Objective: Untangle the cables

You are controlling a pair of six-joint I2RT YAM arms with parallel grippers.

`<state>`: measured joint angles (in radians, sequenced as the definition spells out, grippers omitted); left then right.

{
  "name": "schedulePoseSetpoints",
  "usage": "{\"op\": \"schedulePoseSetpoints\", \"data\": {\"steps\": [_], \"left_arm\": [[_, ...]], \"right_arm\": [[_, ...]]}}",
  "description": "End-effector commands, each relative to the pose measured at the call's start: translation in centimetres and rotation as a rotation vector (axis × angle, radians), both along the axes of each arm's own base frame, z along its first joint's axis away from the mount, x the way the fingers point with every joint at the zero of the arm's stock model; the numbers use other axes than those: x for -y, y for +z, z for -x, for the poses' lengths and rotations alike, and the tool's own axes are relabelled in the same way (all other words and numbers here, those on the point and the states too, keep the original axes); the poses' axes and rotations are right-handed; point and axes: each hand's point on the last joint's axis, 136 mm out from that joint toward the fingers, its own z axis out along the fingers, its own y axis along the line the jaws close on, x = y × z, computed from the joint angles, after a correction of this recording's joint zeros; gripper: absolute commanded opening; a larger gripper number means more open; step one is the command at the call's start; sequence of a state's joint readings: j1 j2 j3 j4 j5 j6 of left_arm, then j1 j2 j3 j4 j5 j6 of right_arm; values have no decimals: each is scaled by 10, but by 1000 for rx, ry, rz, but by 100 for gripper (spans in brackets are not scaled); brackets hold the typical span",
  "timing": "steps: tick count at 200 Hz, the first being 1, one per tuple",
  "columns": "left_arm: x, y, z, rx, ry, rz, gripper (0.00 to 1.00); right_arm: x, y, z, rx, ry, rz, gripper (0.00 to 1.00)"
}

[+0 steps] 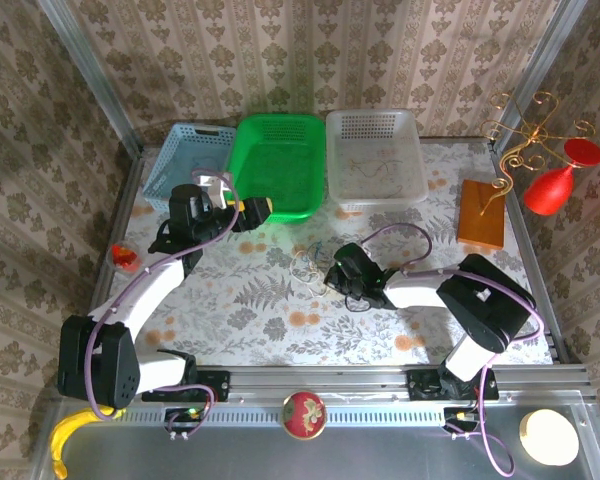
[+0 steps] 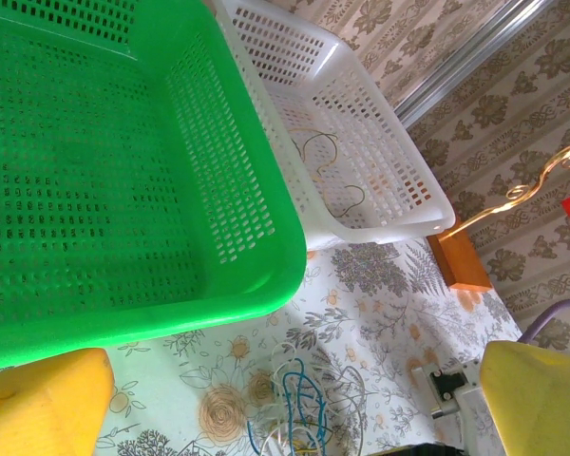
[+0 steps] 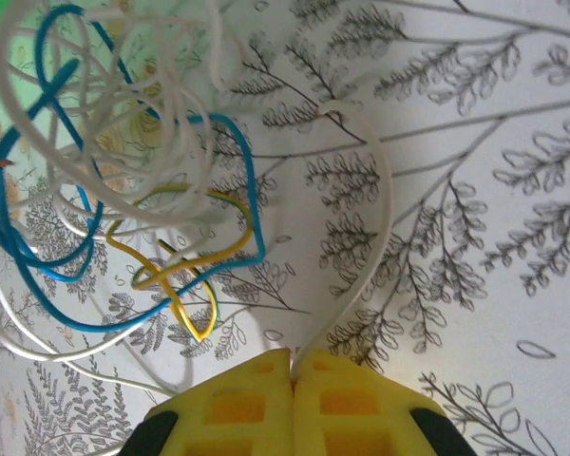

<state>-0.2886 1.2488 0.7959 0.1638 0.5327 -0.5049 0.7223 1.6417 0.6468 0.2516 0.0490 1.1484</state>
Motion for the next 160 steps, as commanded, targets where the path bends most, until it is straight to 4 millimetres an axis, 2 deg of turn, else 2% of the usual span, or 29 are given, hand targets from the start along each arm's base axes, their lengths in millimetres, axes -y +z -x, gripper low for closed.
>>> {"op": "schedulePoseSetpoints", "data": {"steps": [1, 19, 52, 56, 112, 146, 160], "left_arm": [[4, 13, 9, 35, -36, 14, 100], [5, 17, 10, 48, -45, 15, 100], [8, 18, 14, 64, -77, 16, 100], [8, 19, 15, 66, -81, 17, 100], [13, 14, 20, 87, -117, 32, 100], [18, 13, 24, 110, -134, 34, 100], [23, 11, 28, 123, -153, 30, 100]], "right_arm": [[0, 28, -11, 82, 31, 32, 0], [-3, 53, -14, 148, 82, 37, 0], [-7, 113, -18, 281, 176, 69, 0], [-8, 132, -18, 322, 187, 58, 0], [-26, 272, -19, 595, 338, 26, 0], [-35, 344, -17, 727, 397, -8, 0], [-36, 367, -16, 770, 405, -16, 0]]}}
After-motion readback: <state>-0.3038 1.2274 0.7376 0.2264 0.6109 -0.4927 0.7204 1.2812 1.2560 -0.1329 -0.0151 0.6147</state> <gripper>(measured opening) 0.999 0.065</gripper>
